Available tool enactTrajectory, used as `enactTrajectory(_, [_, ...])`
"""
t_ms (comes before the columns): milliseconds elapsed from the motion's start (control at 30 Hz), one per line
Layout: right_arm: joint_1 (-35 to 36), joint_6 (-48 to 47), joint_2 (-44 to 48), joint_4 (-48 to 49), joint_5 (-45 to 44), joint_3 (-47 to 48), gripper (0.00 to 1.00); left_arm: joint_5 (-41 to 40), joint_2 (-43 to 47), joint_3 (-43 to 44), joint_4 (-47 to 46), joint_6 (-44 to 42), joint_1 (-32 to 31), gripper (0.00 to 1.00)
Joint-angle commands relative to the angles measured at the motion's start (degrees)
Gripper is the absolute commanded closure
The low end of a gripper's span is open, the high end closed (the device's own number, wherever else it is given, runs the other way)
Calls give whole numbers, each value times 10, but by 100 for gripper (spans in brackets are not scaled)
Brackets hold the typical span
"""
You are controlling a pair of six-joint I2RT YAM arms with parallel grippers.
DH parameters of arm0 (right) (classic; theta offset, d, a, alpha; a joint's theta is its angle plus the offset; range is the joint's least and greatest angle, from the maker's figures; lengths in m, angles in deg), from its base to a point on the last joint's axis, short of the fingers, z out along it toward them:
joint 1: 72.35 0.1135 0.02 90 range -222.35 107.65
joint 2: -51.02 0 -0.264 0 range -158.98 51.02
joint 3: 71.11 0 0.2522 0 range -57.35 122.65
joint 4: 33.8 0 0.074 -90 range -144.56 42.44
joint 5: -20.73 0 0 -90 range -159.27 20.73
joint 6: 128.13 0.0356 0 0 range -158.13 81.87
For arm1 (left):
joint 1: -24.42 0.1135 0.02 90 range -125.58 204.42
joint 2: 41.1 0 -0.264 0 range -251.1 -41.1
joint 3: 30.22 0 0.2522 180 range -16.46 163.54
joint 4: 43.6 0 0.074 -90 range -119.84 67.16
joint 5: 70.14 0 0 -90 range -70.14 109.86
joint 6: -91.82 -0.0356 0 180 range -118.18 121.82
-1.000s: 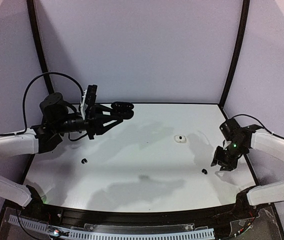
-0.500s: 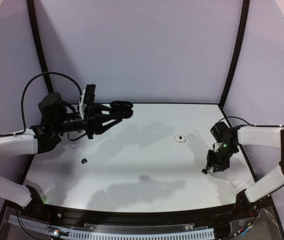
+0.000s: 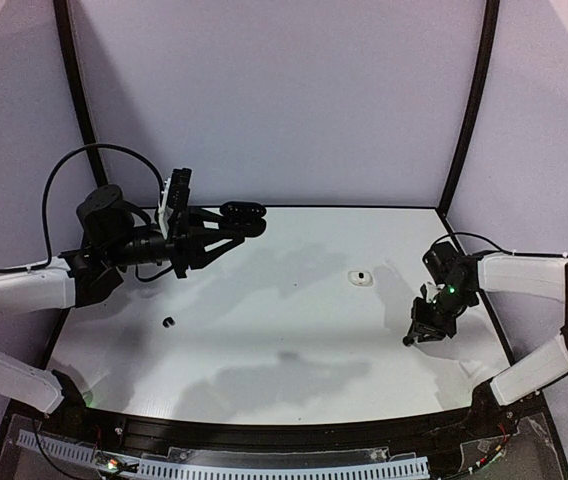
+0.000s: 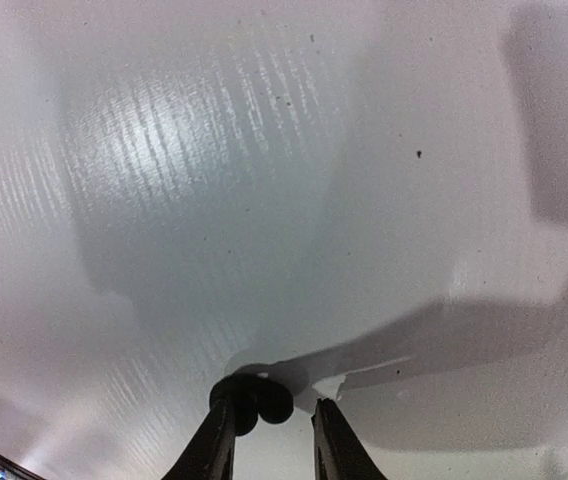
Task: Insert the wireless bluetooth earbuds into the charging case
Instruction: Move the right earbud to the center of the board.
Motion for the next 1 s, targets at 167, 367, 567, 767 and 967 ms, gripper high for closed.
enactTrajectory(167, [-1,14,45,-6,27,-37,78,-2,15,-9,-7,-8,1,99])
enactTrajectory(367, [2,10,51,-31,1,0,80,0,15,-7,-5,-12,1,99])
enactTrajectory(567, [6,-29,29,-50,-31,63,79,1,13,-7,-5,-10,1,99])
enactTrajectory(767, [6,-76,-52,-80,-87,94,74,0,16,-3,3,-19,1,99])
enactTrajectory(967, [6,-91,-65,-67,-58,87,75,-6,20,-4,7,-20,1,99])
